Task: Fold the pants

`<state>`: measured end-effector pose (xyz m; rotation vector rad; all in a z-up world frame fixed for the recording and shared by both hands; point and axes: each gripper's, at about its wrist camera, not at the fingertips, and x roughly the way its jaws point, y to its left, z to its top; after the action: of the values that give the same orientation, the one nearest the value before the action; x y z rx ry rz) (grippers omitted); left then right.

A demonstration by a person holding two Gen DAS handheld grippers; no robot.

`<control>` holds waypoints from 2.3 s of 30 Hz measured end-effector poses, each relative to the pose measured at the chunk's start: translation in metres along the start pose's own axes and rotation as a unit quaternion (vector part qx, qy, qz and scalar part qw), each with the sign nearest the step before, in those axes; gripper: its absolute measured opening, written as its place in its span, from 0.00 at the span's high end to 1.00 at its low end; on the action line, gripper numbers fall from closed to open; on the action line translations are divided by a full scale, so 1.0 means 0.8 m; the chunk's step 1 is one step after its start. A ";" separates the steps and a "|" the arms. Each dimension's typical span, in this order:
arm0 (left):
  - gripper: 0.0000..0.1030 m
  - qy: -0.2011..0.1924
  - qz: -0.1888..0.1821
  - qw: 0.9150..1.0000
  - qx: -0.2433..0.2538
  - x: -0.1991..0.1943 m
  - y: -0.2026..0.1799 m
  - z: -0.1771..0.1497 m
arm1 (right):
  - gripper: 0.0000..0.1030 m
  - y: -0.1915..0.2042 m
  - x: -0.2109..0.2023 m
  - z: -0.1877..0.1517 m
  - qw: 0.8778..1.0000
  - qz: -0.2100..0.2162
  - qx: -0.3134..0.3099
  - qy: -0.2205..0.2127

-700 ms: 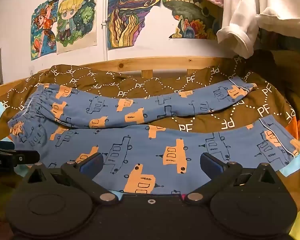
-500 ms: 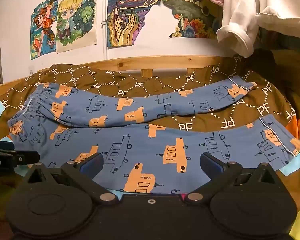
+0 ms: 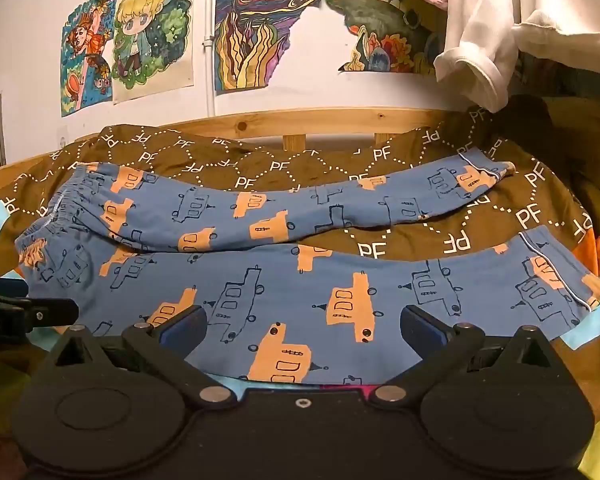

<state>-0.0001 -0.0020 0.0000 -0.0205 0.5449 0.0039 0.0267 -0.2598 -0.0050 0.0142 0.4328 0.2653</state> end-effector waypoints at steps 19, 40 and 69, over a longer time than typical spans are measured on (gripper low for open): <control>0.00 0.000 0.001 1.000 0.000 0.000 0.000 0.000 | 0.01 0.000 0.001 -0.001 1.000 0.000 0.000 0.002; 0.00 0.006 -0.002 1.000 -0.001 0.002 0.001 -0.004 | 0.01 0.000 0.002 -0.001 1.000 -0.001 -0.001 0.003; 0.00 0.060 0.021 0.960 0.271 0.200 0.094 0.279 | 0.01 -0.061 0.283 0.247 0.948 0.215 -0.154 0.179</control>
<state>0.2519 0.0773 0.1067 0.5300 0.6531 -0.1061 0.3192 -0.2399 0.0777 -0.2525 0.7461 0.7719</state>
